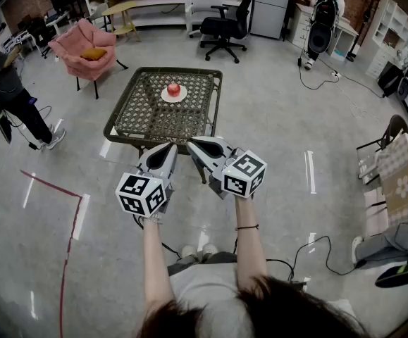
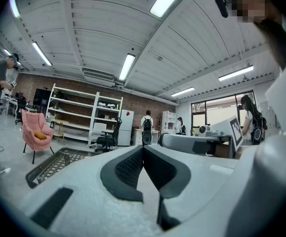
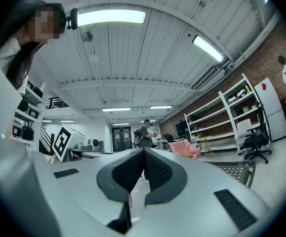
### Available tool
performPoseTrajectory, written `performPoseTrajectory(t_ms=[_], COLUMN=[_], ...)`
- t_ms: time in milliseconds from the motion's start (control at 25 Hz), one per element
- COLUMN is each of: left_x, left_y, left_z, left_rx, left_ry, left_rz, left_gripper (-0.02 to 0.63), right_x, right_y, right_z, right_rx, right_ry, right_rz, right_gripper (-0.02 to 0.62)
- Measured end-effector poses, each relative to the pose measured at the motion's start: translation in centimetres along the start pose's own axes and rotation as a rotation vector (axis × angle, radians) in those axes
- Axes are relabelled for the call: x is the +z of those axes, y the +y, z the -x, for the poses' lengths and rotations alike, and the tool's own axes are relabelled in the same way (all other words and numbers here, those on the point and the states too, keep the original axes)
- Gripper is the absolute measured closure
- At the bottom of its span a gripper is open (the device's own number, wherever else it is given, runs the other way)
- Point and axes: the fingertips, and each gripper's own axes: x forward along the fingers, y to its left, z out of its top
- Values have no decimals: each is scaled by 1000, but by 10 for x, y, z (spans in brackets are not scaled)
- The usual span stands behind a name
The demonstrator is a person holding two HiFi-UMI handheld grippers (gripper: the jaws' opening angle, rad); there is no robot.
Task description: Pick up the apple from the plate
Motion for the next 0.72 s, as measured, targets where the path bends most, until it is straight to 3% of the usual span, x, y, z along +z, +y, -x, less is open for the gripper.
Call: performPoseTrajectory(t_ms=[720], left_x=[-16], left_y=[1], left_z=[-20], left_rx=[32], left_ry=[22], left_rz=[30], left_gripper=[595], right_x=[-6], right_y=[-27], right_z=[7], right_rx=[-19], right_ry=[14], right_rz=[-7], right_gripper=[586])
